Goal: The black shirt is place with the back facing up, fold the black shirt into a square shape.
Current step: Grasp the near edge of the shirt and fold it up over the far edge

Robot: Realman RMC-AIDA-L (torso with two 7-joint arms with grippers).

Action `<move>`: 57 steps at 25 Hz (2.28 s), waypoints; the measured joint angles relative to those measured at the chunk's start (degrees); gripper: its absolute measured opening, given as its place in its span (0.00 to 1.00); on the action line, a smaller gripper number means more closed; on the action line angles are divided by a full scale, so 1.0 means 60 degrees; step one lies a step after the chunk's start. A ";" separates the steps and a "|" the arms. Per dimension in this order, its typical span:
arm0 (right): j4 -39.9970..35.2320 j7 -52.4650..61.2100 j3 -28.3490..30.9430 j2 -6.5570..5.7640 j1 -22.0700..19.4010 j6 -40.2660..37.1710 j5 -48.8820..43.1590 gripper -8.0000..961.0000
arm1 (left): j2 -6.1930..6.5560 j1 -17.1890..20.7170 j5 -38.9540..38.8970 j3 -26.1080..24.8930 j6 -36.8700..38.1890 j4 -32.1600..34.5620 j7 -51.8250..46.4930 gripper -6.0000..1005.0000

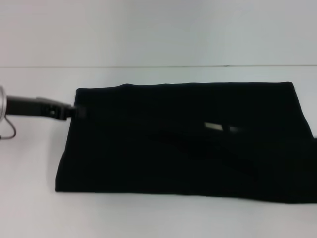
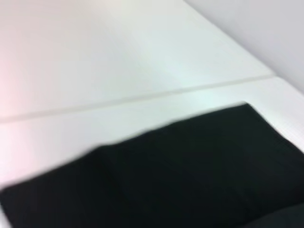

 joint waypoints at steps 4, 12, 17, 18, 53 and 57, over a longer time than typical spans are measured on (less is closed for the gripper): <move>0.0953 0.0033 -0.0059 0.0019 0.0586 0.1797 -0.0008 0.04 | -0.0057 -0.0316 -0.0006 0.0557 -0.1585 -0.0249 -0.0176 0.04; 0.1449 0.0328 -0.0066 0.0039 0.1462 0.3702 0.0015 0.04 | -0.0093 -0.0858 -0.0009 0.1447 -0.3933 -0.0856 -0.0294 0.04; 0.1534 0.0570 -0.0072 0.0040 0.2000 0.4593 0.0022 0.04 | -0.0093 -0.1092 -0.0010 0.1702 -0.4780 -0.0942 -0.0296 0.04; 0.1601 0.0586 -0.0081 0.0032 0.2117 0.4757 0.0022 0.04 | -0.0090 -0.1140 -0.0009 0.1747 -0.4954 -0.0992 -0.0296 0.04; 0.2828 0.0490 -0.0810 0.0298 0.3216 0.7856 0.0129 0.04 | -0.0434 -0.1604 0.0070 0.2519 -0.8128 -0.2135 -0.0191 0.04; 0.2740 0.0516 -0.1011 0.0364 0.3207 0.7942 0.0125 0.11 | -0.0667 -0.1463 0.0074 0.3135 -0.8927 -0.2138 -0.0205 0.04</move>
